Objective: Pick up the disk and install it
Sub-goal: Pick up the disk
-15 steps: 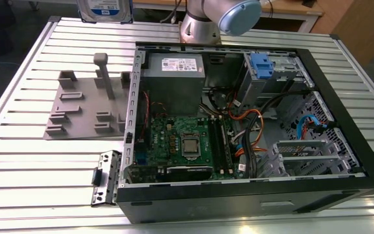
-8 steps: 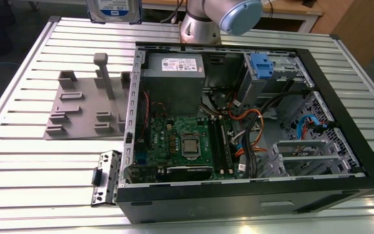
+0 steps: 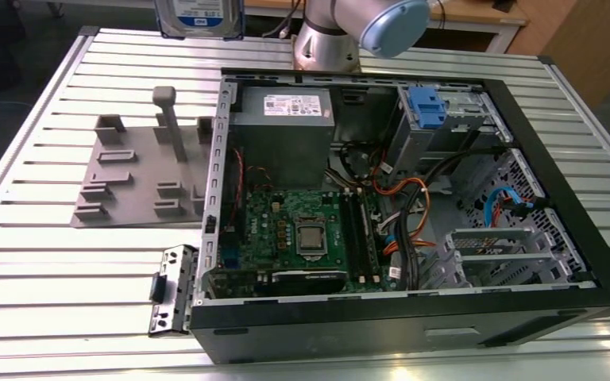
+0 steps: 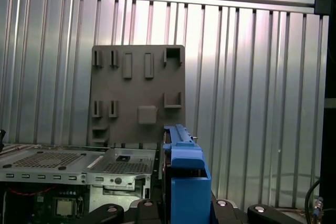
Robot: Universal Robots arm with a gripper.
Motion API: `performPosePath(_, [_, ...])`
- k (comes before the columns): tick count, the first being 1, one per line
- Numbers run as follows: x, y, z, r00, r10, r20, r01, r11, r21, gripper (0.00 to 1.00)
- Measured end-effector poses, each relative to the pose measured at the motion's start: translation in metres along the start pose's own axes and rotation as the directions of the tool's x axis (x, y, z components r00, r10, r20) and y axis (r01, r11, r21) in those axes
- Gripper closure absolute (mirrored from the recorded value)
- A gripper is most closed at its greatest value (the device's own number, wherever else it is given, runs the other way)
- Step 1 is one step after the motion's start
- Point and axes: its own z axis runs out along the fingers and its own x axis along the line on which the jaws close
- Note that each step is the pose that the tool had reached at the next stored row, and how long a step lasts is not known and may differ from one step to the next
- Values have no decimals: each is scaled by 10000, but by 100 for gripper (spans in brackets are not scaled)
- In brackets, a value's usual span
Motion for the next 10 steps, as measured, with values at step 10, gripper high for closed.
performPosePath(10, [11, -211, -1, 10000, 0, 0, 0, 10000, -9, 64])
